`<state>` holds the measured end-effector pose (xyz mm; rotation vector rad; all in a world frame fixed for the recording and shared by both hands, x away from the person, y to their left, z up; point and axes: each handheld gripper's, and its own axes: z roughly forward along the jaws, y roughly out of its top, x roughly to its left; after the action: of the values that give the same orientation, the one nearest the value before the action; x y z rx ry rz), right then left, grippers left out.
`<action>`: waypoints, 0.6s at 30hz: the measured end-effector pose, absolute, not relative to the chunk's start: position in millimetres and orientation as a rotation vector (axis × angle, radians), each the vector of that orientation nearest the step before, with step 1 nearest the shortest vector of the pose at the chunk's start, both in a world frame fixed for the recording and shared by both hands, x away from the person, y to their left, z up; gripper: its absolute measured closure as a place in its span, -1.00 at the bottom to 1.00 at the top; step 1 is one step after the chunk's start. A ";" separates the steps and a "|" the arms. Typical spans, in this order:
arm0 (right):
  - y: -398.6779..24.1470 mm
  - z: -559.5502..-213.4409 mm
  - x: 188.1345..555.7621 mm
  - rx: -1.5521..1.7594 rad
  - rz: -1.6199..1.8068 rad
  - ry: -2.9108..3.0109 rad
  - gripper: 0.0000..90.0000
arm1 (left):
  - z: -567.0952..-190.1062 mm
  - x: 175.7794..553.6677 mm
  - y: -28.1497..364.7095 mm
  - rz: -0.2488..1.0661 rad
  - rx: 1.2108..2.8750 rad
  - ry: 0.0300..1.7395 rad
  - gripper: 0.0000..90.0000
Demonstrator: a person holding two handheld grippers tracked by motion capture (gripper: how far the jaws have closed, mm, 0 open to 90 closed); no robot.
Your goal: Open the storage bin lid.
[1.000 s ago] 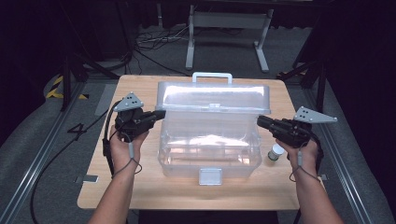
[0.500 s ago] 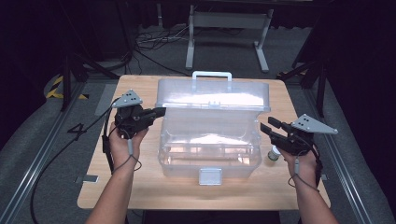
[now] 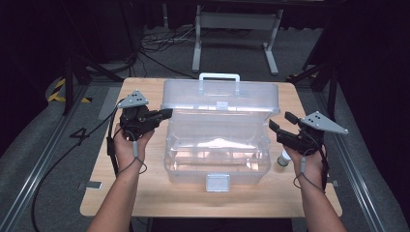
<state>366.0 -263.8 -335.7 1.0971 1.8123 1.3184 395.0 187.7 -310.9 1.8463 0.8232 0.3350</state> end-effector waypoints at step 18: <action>-240.6 -337.7 398.3 1.184 1.219 1.676 -0.19 | -310.6 395.3 189.1 0.316 1.859 0.809 0.99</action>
<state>398.3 -240.6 -337.7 1.1837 1.6760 1.2188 395.3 189.1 -310.6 1.8591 0.8091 0.3161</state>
